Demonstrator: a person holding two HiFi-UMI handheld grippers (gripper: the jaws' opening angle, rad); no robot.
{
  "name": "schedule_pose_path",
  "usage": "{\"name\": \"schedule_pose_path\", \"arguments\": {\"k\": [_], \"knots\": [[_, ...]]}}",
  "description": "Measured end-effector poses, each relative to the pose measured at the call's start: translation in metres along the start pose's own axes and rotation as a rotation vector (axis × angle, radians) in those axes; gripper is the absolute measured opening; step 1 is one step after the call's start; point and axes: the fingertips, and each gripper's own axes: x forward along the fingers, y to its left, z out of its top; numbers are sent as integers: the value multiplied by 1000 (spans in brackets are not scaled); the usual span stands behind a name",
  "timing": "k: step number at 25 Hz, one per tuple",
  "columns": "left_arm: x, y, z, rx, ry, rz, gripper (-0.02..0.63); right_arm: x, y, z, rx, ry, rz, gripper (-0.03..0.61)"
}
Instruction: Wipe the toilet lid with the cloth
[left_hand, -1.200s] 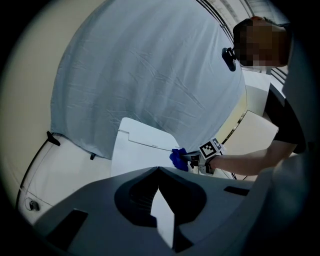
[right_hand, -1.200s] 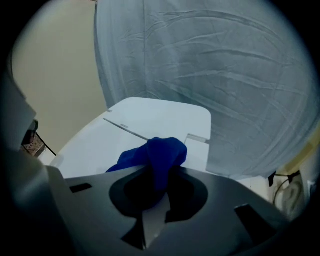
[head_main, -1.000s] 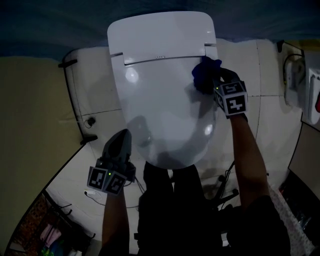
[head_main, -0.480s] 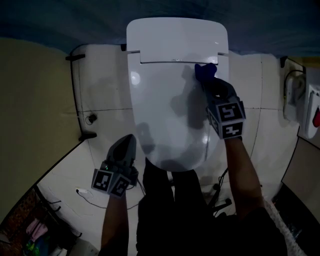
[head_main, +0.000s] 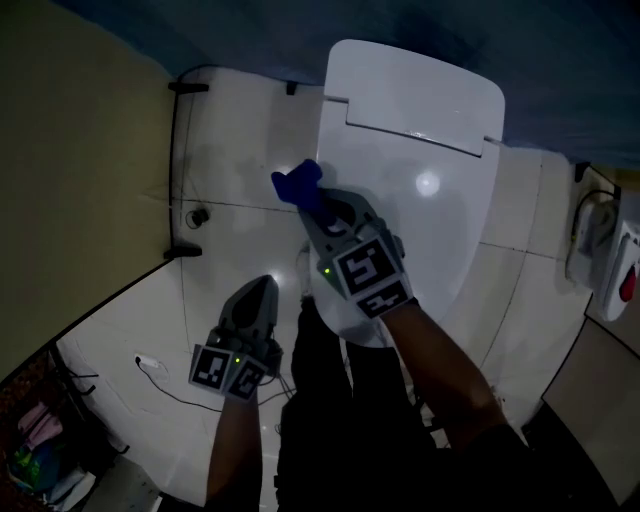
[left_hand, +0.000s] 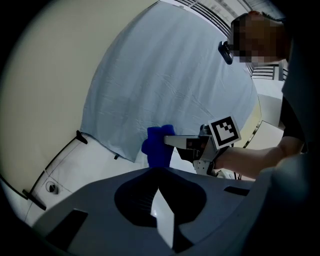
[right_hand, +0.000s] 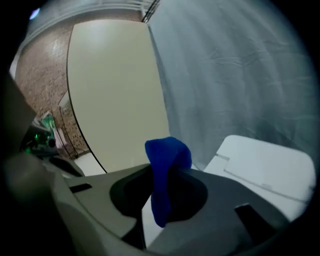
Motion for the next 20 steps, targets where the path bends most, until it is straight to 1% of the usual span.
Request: {"name": "schedule_pose_path", "arguments": {"k": [2, 3, 4, 5, 8, 13, 16, 18, 20], "knots": [[-8, 7, -7, -7, 9, 8, -11, 17, 6, -15, 124, 28, 37, 54], [-10, 10, -12, -4, 20, 9, -11, 24, 4, -28, 178, 56, 38, 54], [-13, 12, -17, 2, 33, 9, -11, 30, -1, -43, 211, 89, 26, 54], [-14, 14, -21, 2, 41, 9, -11, 34, -8, -58, 219, 125, 5, 54], [-13, 15, -26, -7, 47, 4, -11, 30, -28, -91, 165, 206, -69, 54], [1, 4, -35, 9, 70, -28, -11, 8, -59, -125, 88, 272, -153, 54], [16, -10, -30, 11, 54, -40, -11, -12, -77, -136, 58, 283, -185, 55], [21, -17, -35, 26, 76, -59, -11, -26, -90, -143, 61, 279, -208, 54], [24, -22, -45, 66, 118, -85, -11, -43, -105, -151, 75, 280, -232, 54]]}}
